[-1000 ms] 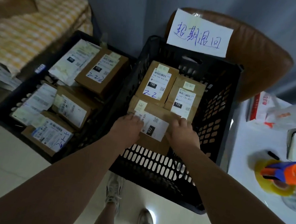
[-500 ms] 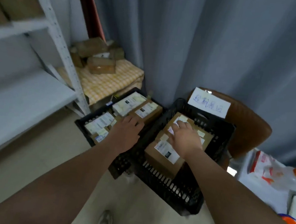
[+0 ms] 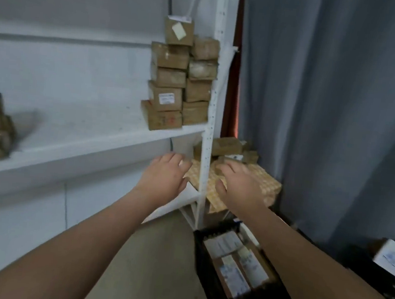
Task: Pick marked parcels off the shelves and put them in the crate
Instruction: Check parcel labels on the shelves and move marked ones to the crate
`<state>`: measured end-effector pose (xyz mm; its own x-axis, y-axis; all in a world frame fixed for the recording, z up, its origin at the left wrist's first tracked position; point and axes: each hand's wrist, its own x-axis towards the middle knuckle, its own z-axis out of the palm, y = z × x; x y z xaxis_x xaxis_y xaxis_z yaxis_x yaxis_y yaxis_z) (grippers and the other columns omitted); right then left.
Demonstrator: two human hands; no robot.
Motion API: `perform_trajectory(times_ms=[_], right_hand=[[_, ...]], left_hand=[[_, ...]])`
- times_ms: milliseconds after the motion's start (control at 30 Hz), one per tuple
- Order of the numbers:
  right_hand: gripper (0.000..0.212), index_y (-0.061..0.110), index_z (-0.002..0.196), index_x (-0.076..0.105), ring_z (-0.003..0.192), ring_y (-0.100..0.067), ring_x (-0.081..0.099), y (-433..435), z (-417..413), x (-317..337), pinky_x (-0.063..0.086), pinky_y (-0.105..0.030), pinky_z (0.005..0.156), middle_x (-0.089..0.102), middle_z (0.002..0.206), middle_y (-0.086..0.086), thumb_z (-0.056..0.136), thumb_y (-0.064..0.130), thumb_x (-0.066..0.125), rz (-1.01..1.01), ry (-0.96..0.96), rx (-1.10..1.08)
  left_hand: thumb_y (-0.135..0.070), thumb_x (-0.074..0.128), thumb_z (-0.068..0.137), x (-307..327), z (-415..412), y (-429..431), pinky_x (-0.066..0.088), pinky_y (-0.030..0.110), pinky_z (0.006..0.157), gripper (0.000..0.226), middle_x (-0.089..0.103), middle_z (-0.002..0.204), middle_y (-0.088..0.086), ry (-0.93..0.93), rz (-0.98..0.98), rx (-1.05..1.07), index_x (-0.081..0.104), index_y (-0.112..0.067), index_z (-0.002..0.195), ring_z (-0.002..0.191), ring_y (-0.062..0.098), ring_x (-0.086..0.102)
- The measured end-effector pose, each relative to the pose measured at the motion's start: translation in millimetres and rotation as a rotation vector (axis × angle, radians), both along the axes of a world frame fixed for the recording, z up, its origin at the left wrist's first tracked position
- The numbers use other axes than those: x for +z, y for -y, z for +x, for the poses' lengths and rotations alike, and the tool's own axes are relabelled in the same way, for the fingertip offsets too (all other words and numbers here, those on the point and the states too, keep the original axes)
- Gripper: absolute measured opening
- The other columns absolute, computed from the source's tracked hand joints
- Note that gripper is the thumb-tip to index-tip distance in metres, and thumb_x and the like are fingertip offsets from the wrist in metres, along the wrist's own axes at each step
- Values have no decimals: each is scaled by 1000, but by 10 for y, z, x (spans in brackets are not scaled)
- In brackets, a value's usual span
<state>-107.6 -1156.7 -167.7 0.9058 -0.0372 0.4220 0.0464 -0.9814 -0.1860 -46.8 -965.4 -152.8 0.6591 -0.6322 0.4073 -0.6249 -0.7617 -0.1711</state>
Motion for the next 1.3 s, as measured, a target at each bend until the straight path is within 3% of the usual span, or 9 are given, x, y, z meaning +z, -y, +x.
perform_trajectory(times_ms=[133,267,467,667,833,967,1100,1200,1300], right_hand=[[36,13,125,58,121,-25,48,-658,572,270,36,-37,102,55,132,-5,91,23,55,74,150,105],[38,18,131,53,128,-19,41,-1012,1038,480,32,-36,107,49,139,0,94,25,50,93,179,129],[40,17,132,52,129,-21,40,-1155,1574,769,33,-37,106,47,139,-1,93,24,51,127,223,124],[49,19,136,44,131,-20,37,-883,2208,1327,36,-39,108,38,143,-2,90,29,58,129,349,79],[64,23,140,35,132,-28,33,-528,2857,1849,33,-43,107,32,144,-10,85,38,63,153,455,-9],[69,29,145,26,138,-32,24,-313,3397,2262,20,-49,114,28,149,-13,86,46,58,168,473,-36],[67,33,146,22,141,-28,20,-144,3773,2518,4,-49,116,31,149,-9,89,53,51,156,404,-49],[62,37,147,20,133,-25,37,-88,3914,2610,-1,-51,115,52,132,-2,92,55,44,198,344,8],[52,37,143,29,123,-21,50,-90,3989,2594,-3,-51,115,59,125,7,95,51,42,270,307,71]], left_hand=[[-25,68,82,267,418,-661,48,44,87,38,62,118,16,68,-52,63,63,-8,116,108,36,58],[-19,75,75,432,782,-1076,52,47,78,37,65,109,19,95,-60,91,65,-5,108,99,39,62],[-20,67,83,773,1302,-1236,48,46,85,37,61,118,19,144,-105,80,62,-5,116,107,39,58],[-27,51,93,1300,1953,-964,38,38,97,45,44,141,6,171,-249,49,46,-15,136,125,27,44],[-33,52,93,1750,2602,-519,37,35,101,55,39,143,4,144,-400,2,34,-20,143,127,24,40],[-40,55,92,2145,3089,-123,36,38,103,69,40,144,8,42,-559,-20,19,-23,149,131,27,39],[-48,48,94,2448,3529,178,41,41,98,74,44,144,13,-25,-585,-6,6,-27,151,124,32,47],[-49,43,96,2543,3724,276,44,35,89,71,51,136,16,-91,-588,-19,3,-29,151,115,32,55],[-42,45,97,2482,3815,288,43,29,83,61,55,132,9,-159,-645,-97,17,-29,150,113,25,56]])
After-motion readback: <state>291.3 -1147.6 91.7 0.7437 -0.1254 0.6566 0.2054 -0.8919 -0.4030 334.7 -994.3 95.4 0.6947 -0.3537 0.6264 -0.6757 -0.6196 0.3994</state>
